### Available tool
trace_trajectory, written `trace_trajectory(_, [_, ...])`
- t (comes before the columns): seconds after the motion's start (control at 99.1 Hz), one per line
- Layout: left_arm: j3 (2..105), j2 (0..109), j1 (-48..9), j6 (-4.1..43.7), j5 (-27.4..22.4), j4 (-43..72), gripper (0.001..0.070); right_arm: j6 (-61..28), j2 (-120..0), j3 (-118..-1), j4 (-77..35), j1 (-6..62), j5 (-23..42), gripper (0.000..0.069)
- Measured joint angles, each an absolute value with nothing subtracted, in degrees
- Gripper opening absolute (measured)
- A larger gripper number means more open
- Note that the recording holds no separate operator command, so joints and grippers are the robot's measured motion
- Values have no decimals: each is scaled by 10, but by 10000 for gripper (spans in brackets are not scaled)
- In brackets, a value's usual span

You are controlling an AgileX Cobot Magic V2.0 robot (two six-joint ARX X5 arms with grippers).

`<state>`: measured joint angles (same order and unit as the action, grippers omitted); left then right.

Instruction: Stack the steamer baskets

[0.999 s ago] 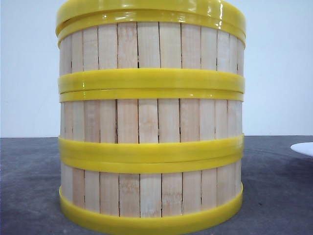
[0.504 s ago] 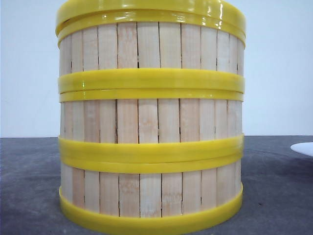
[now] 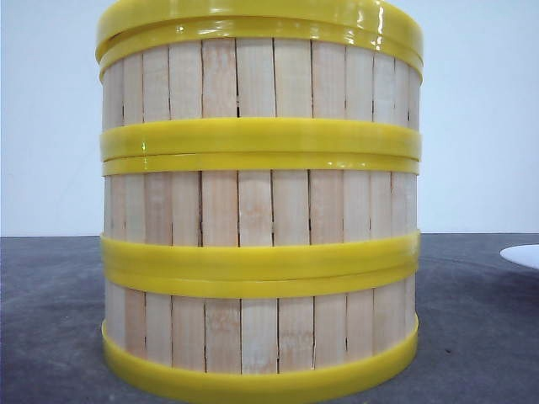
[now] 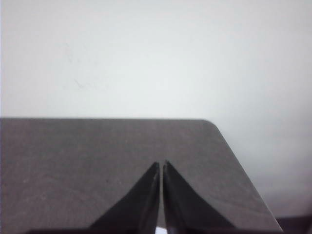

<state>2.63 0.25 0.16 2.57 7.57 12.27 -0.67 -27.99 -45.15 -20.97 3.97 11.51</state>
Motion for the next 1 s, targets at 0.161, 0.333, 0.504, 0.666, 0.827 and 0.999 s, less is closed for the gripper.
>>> trace_trajectory(0.161, [26,3,2,26,76,123,20,-7,-206,-315,-127,8,82,7])
trace_trajectory(0.333, [26,3,2,26,76,123,20,-7,-130,-186,-81,-3,71,7])
trace_trajectory(0.504, [26,3,2,26,76,123,20,-6,-58,-81,-65,-12,58,7])
trace_trajectory(0.666, [26,3,2,26,76,123,20,-6,-3,-16,-65,-18,58,7])
trace_trajectory(0.827, [26,3,2,26,76,123,20,-6,-3,-8,-84,-20,44,7])
trace_trajectory(0.999, [26,3,2,26,76,123,20,-6,-3,-8,-83,-20,44,7])
